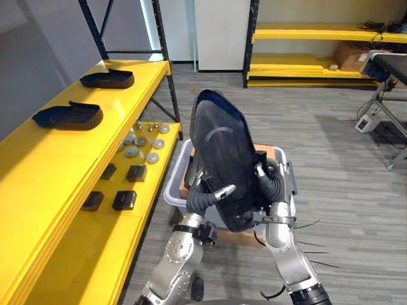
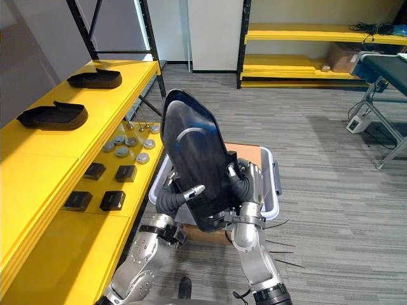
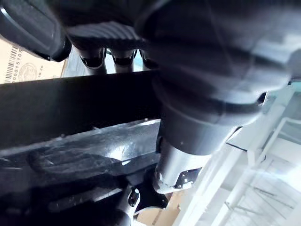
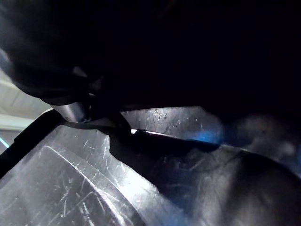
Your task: Walk over and take plastic housings, then place them on the shelf
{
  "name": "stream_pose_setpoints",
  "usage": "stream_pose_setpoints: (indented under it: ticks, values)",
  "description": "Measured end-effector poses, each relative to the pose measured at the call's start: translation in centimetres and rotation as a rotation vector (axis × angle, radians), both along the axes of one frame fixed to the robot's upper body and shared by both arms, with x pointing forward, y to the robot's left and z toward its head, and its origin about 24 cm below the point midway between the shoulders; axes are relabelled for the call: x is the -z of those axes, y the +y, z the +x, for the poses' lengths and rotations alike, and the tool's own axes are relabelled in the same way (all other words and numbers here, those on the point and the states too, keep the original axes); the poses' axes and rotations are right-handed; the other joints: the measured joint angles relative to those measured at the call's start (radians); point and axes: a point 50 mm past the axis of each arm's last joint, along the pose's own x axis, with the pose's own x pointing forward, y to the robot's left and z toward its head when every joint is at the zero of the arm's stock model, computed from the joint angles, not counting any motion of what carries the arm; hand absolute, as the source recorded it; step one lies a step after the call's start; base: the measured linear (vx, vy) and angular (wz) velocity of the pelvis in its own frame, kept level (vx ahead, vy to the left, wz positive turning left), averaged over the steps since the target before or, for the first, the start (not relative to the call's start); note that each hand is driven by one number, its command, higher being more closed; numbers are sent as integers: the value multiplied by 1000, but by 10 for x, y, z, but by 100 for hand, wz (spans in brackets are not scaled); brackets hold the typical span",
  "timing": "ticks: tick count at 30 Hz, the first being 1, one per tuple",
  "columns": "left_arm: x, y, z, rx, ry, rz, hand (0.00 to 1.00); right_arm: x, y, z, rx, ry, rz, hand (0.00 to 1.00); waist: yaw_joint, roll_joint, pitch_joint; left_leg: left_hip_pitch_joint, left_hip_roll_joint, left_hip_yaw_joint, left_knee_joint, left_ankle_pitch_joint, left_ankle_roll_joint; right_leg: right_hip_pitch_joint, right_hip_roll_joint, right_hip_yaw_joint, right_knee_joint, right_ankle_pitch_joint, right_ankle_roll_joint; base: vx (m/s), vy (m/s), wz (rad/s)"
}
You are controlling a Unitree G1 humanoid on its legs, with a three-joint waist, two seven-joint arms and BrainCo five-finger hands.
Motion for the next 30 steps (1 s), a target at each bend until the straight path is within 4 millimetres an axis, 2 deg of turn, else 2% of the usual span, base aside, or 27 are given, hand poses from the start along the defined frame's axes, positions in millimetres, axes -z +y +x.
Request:
stream_pose_setpoints:
  ticks: [8, 13, 19, 24, 26, 30]
  values:
    - [0, 3, 2, -9, 5, -5, 100, 2, -3, 1, -44, 26, 90, 0, 1, -7, -6, 0, 0, 0, 0, 0, 0, 1, 0, 0, 0, 0, 0, 0, 0, 0]
    - [-3, 14, 8, -51, -23, 26, 100, -2, -8, 9, -246, 91, 285, 0, 3, -9, -7, 2, 0, 0, 0, 0, 0, 1, 1, 0, 3, 0, 0, 0, 0, 0]
    - [-3, 21, 10, -77, -33, 24, 100, -12, -11, 16, -368, 84, 449, 0, 7, -10, -7, 2, 0, 1, 0, 0, 0, 2, 1, 0, 4, -1, 0, 0, 0, 0]
    - [-6, 27, 13, -104, -49, 18, 100, -30, -17, 17, -474, 27, 535, 0, 15, -12, -5, 2, 1, 1, 0, -1, 0, 2, 1, 0, 4, -3, -1, 0, 0, 0]
    - [-5, 32, 14, -116, -55, 38, 100, -42, -28, 17, -475, -37, 556, 0, 26, -13, -2, 2, 1, 1, 0, -1, 0, 1, 1, 0, 4, -3, -1, 0, 0, 0]
    - [4, 51, 11, -193, -22, 84, 100, -63, -43, 16, -464, -169, 598, 0, 25, -22, 4, 3, 1, 3, 0, -4, -4, 1, 0, 3, 2, -4, -2, 0, 0, 0]
